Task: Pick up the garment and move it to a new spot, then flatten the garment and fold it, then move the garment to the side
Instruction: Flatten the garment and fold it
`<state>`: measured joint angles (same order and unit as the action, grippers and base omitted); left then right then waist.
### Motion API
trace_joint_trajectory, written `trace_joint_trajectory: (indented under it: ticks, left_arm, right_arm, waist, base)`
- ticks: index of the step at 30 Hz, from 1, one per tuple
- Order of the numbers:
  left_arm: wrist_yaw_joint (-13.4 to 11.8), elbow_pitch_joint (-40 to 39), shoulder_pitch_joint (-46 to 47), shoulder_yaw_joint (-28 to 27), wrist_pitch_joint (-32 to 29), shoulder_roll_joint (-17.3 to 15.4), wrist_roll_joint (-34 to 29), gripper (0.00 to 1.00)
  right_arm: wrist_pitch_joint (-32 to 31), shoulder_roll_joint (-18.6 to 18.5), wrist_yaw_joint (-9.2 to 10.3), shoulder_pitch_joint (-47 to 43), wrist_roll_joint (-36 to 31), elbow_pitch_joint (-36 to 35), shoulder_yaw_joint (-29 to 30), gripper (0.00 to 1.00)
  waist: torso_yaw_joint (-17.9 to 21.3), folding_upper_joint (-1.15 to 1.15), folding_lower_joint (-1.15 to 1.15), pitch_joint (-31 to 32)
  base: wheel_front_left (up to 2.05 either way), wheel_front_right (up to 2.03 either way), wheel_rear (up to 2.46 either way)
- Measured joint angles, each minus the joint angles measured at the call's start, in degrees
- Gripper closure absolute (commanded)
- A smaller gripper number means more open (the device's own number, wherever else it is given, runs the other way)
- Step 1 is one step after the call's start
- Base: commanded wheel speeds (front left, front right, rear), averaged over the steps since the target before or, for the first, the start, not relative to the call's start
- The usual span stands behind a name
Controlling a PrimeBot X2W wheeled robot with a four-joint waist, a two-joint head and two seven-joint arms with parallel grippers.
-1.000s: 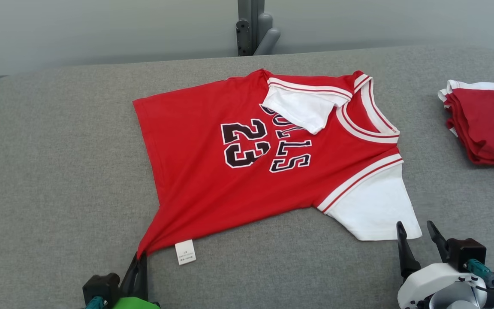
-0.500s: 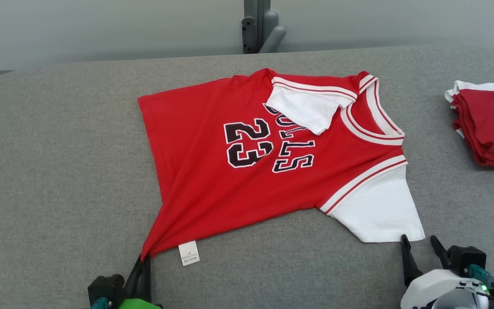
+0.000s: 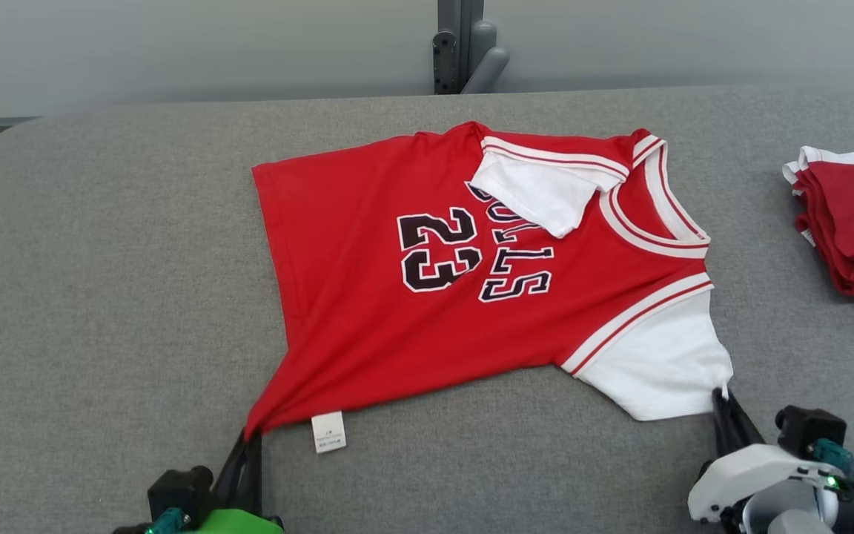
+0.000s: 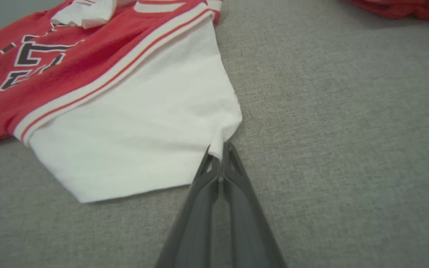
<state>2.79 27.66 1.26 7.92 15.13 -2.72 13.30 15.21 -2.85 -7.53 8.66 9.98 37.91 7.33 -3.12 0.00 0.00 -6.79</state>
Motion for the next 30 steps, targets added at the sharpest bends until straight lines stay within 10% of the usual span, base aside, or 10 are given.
trace_joint_trajectory:
  ticks: [12, 20, 30]
  left_arm:
    - [4.28, -15.16, 7.64, -3.26, 0.00, -1.26, -2.44, 1.00]
    - [4.63, -19.70, 27.33, 1.58, 0.00, -12.59, 0.05, 1.00]
    - [4.76, -12.96, 50.12, 8.96, -2.47, -23.12, 2.56, 1.00]
  right_arm:
    - [-0.08, -2.56, 0.03, 5.09, 7.84, -26.50, -1.35, 1.00]
    - [-0.05, -11.82, 0.03, 19.65, 9.51, -36.44, -4.14, 1.00]
    - [-1.35, -20.69, 0.03, 38.07, 9.96, -32.95, -9.10, 1.00]
  waist:
    - [1.17, 0.00, 0.00, 4.60]
    - [2.04, 0.00, 0.00, 8.14]
    - [2.06, 0.00, 0.00, 5.20]
  base:
    - [0.00, 0.00, 0.00]
    - [0.00, 0.00, 0.00]
    - [0.00, 0.00, 0.00]
